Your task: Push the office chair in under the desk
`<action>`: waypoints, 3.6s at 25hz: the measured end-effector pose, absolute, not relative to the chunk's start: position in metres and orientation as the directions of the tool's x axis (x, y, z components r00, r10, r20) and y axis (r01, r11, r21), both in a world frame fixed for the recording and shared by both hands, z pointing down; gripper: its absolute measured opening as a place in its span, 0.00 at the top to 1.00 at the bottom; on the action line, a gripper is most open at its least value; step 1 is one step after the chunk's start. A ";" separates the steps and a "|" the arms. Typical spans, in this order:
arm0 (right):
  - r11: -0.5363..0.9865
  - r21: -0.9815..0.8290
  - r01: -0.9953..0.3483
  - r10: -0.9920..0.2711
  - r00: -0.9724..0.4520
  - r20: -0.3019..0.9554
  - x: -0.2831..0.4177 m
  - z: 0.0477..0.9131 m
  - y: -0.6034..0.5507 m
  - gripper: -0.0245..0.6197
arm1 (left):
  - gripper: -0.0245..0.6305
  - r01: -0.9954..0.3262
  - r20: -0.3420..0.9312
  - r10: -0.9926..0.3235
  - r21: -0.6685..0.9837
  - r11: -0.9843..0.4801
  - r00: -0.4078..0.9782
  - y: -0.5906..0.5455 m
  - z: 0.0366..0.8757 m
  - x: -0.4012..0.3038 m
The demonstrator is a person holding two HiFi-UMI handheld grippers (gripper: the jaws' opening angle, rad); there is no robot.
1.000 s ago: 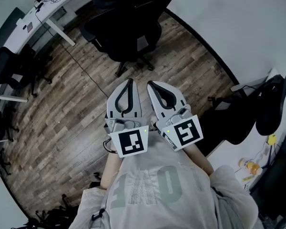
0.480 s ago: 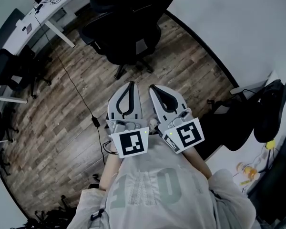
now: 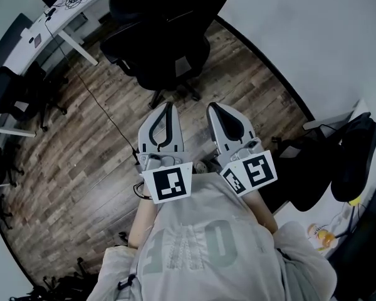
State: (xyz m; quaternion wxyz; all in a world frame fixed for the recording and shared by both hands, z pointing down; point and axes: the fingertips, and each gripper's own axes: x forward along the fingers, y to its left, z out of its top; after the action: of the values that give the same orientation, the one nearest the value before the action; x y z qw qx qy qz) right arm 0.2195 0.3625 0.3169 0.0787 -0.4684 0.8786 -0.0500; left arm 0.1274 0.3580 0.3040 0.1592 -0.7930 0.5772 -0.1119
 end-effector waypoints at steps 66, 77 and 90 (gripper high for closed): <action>0.777 0.619 0.118 -0.445 -0.592 0.672 0.257 0.336 0.000 0.65 | 0.70 -0.470 0.596 -0.803 -0.703 -0.533 0.020 0.103 0.336 0.028; 0.656 0.621 0.429 -0.452 -0.435 0.779 0.252 0.366 -0.016 0.76 | 0.70 -0.344 0.752 -0.658 -0.627 -0.699 -0.034 0.098 0.364 0.019; 0.674 0.614 0.412 -0.447 -0.434 0.782 0.240 0.362 -0.025 0.77 | 0.70 -0.294 0.770 -0.637 -0.619 -0.729 -0.042 0.084 0.368 0.008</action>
State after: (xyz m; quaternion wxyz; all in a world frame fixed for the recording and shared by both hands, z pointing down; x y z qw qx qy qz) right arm 0.2403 -0.0250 0.3615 -0.5320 -0.0118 0.7441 0.4038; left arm 0.0075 0.0839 0.3678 0.1348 -0.6787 0.3427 -0.6354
